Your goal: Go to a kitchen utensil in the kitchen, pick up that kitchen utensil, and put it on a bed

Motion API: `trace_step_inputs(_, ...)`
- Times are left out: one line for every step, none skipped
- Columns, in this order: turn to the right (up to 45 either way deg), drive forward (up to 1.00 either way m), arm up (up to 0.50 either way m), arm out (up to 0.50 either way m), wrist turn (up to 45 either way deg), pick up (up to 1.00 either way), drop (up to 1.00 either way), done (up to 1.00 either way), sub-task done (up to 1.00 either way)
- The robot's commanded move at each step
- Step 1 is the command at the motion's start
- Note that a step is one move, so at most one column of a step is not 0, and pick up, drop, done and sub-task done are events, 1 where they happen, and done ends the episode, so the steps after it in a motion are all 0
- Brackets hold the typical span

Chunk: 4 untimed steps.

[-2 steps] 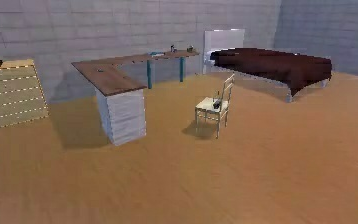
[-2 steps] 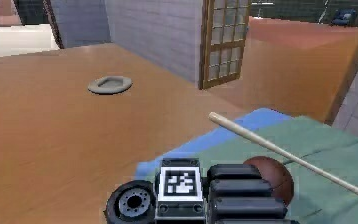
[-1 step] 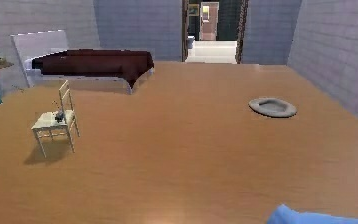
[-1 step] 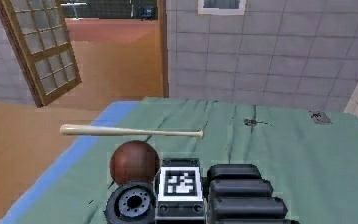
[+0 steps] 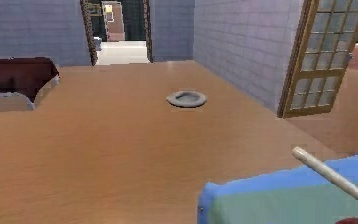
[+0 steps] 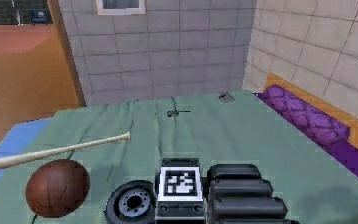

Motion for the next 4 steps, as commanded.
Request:
trace_step_inputs(0.0,0.15,0.00,0.00,0.0,0.00,0.00,0.00,0.00)
trace_step_inputs(-6.0,0.00,0.00,0.00,0.0,0.00,0.00,0.00,0.00)
trace_step_inputs(0.0,0.00,0.00,0.48,0.0,0.00,0.00,0.00,0.00)
trace_step_inputs(0.0,0.00,0.00,0.00,45.0,0.00,0.00,0.00,0.00)
